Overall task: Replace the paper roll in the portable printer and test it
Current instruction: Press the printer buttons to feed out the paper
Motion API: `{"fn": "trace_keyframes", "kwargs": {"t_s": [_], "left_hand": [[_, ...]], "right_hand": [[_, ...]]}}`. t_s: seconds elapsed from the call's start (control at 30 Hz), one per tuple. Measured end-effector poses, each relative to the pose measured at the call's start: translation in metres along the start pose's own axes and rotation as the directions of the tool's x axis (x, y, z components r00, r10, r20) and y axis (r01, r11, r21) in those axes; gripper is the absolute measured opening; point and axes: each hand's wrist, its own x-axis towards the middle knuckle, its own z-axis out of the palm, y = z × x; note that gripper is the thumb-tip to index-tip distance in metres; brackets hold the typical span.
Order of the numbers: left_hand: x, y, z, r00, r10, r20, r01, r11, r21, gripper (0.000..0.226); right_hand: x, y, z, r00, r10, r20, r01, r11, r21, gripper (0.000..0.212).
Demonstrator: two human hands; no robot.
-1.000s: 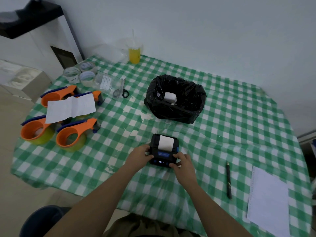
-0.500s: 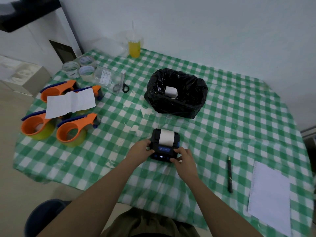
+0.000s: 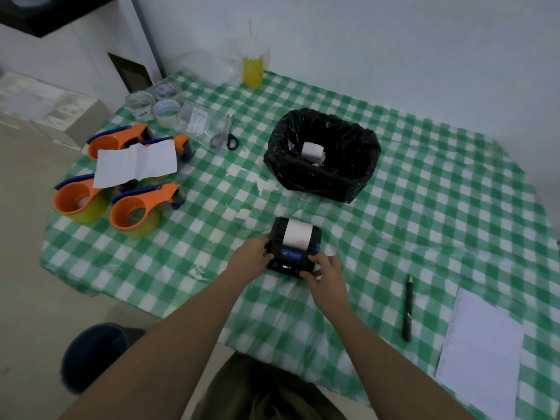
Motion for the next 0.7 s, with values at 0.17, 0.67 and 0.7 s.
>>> {"fn": "trace_keyframes", "kwargs": {"t_s": [0.17,0.67,0.7], "left_hand": [[-0.0023,0.0031,0.0034,0.999,-0.016,-0.036,0.017,0.999,0.034,0.033],[-0.003,0.0018,0.0079,0.998,-0.029,-0.051,0.033,0.996,0.078,0.028],[-0.002,0.0015,0.0076,0.998,-0.029,-0.048,0.033,0.996,0.079,0.028]], "right_hand": [[0.0006,0.0043,0.0015,1.0,-0.019,-0.004,0.019,1.0,0.02,0.033],[0.0023,0.0055,0.0007,1.0,0.01,0.015,-0.011,0.998,0.057,0.036],[0.0024,0.0047,0.0007,1.0,0.013,0.016,-0.014,0.998,0.058,0.036]]}}
